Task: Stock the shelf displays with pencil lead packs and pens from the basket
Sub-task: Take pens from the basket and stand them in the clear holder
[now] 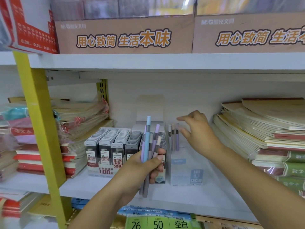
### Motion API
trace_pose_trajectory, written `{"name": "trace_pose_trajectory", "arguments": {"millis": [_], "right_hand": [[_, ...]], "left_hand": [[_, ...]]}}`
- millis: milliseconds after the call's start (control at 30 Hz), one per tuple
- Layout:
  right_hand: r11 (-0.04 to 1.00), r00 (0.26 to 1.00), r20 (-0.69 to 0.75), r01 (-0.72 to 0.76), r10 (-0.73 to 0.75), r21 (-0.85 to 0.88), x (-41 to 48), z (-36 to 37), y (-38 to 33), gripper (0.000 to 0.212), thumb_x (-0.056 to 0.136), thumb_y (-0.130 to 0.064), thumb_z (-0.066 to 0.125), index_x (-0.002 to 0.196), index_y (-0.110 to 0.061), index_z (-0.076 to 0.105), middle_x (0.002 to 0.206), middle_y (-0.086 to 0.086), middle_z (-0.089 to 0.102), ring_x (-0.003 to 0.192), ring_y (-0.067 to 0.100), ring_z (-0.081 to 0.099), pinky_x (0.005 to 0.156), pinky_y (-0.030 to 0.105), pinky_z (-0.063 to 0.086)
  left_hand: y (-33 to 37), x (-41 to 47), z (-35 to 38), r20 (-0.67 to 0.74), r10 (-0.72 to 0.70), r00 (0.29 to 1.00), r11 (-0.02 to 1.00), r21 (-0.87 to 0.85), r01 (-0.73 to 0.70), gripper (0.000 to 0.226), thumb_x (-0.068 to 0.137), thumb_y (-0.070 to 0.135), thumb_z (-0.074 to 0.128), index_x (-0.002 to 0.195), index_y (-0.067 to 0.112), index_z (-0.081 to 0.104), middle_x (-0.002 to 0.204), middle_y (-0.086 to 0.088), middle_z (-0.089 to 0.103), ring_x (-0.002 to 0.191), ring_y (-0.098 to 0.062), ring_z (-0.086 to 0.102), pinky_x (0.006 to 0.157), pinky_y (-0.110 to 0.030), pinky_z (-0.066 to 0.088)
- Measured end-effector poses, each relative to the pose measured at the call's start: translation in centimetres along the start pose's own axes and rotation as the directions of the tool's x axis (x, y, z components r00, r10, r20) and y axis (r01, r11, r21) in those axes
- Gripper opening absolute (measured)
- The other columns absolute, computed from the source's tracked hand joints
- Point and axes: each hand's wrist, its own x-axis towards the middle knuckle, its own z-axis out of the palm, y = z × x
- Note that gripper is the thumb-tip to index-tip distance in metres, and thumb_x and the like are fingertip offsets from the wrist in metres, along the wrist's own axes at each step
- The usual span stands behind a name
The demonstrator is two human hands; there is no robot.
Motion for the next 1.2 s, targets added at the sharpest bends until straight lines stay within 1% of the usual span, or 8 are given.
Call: {"name": "trace_pose_trajectory", "arguments": {"millis": [67, 200, 300, 433, 600, 733, 867, 1200], "right_hand": [[0.966, 0.998, -0.049, -0.035, 0.049, 0.257, -1.6, -1.2, -1.7, 0.022, 0.096, -0.025, 0.057, 0.115, -0.020, 0.067, 0.108, -0.001, 0.058, 0.100, 0.011, 0.053, 0.085, 0.013, 0.037], [0.715, 0.950, 0.311, -0.238, 0.031, 0.657, -4.4, -1.9, -5.1, 0.012, 0.093, -0.031, 0.061, 0.090, -0.029, 0.072, 0.082, -0.014, 0.072, 0.074, -0.007, 0.064, 0.064, 0.003, 0.043], [0.592, 0.963, 0.262, -0.249, 0.065, 0.767, -4.8, -2.2, -5.4, 0.013, 0.092, -0.018, 0.064, 0.080, -0.015, 0.068, 0.067, -0.007, 0.068, 0.061, 0.003, 0.062, 0.059, 0.012, 0.047], [0.416, 0.963, 0.216, -0.266, 0.164, 0.870, -4.0, -3.4, -4.0, 0.011, 0.093, -0.015, 0.062, 0.086, -0.009, 0.070, 0.073, 0.005, 0.072, 0.066, 0.016, 0.068, 0.054, 0.020, 0.052], [0.370, 0.957, 0.047, -0.156, 0.286, 0.916, -2.8, -3.7, -3.0, 0.009, 0.093, -0.014, 0.062, 0.086, -0.012, 0.067, 0.072, 0.007, 0.073, 0.060, 0.017, 0.069, 0.050, 0.020, 0.052], [0.643, 0.941, -0.217, 0.000, 0.259, 0.766, -1.4, -3.7, -1.4, 0.012, 0.096, -0.018, 0.059, 0.085, -0.023, 0.059, 0.072, -0.005, 0.071, 0.063, 0.010, 0.069, 0.053, 0.020, 0.053], [0.887, 0.989, -0.133, 0.010, 0.058, 0.462, -0.7, -1.9, -0.6, 0.009, 0.092, -0.021, 0.064, 0.084, -0.027, 0.063, 0.074, -0.007, 0.069, 0.070, 0.011, 0.069, 0.070, 0.038, 0.058], [0.927, 0.999, 0.039, -0.030, 0.017, 0.374, 0.8, 1.3, 0.4, 0.012, 0.087, -0.026, 0.071, 0.088, -0.023, 0.059, 0.073, -0.004, 0.069, 0.070, 0.014, 0.068, 0.072, 0.041, 0.057]], "left_hand": [[0.4, -0.4, 0.2, 0.033, 0.007, 0.999, 1.000, -0.016, -0.006, 0.018, 0.098, 0.012, 0.061, 0.112, 0.013, 0.072, 0.073, -0.005, 0.063, 0.057, -0.013, 0.048, 0.053, -0.024, 0.044], [1.0, -0.7, 1.2, 0.090, 0.022, 0.996, 1.000, 0.006, -0.022, 0.020, 0.098, 0.012, 0.061, 0.090, 0.018, 0.078, 0.079, -0.009, 0.070, 0.057, -0.012, 0.054, 0.055, -0.023, 0.048], [1.1, -1.1, 1.8, 0.120, 0.007, 0.993, 1.000, 0.012, -0.009, 0.017, 0.097, 0.018, 0.062, 0.095, 0.017, 0.079, 0.089, -0.011, 0.076, 0.065, -0.013, 0.064, 0.062, -0.023, 0.054], [1.4, -1.1, 1.4, 0.118, 0.012, 0.993, 1.000, -0.003, -0.012, 0.020, 0.098, 0.022, 0.060, 0.111, 0.011, 0.071, 0.100, -0.014, 0.077, 0.068, -0.016, 0.069, 0.060, -0.029, 0.059], [1.8, -0.6, 1.2, 0.019, 0.052, 0.998, 0.998, 0.038, -0.053, 0.023, 0.097, 0.026, 0.063, 0.114, 0.011, 0.066, 0.098, -0.011, 0.079, 0.065, -0.017, 0.071, 0.050, -0.027, 0.057], [1.4, -0.5, 0.3, -0.103, 0.112, 0.988, 0.991, 0.084, -0.104, 0.019, 0.094, 0.029, 0.065, 0.105, 0.015, 0.072, 0.092, -0.009, 0.079, 0.048, -0.011, 0.058, 0.043, -0.024, 0.048], [0.7, -0.6, -0.6, -0.155, 0.140, 0.978, 0.986, 0.110, -0.124, 0.015, 0.094, 0.031, 0.065, 0.094, 0.022, 0.077, 0.088, -0.012, 0.078, 0.043, -0.010, 0.044, 0.041, -0.023, 0.040], [0.1, -0.1, -1.8, -0.175, 0.141, 0.974, 0.987, 0.107, -0.123, 0.014, 0.095, 0.031, 0.065, 0.093, 0.023, 0.077, 0.083, -0.016, 0.075, 0.041, -0.011, 0.038, 0.040, -0.024, 0.036]]}}
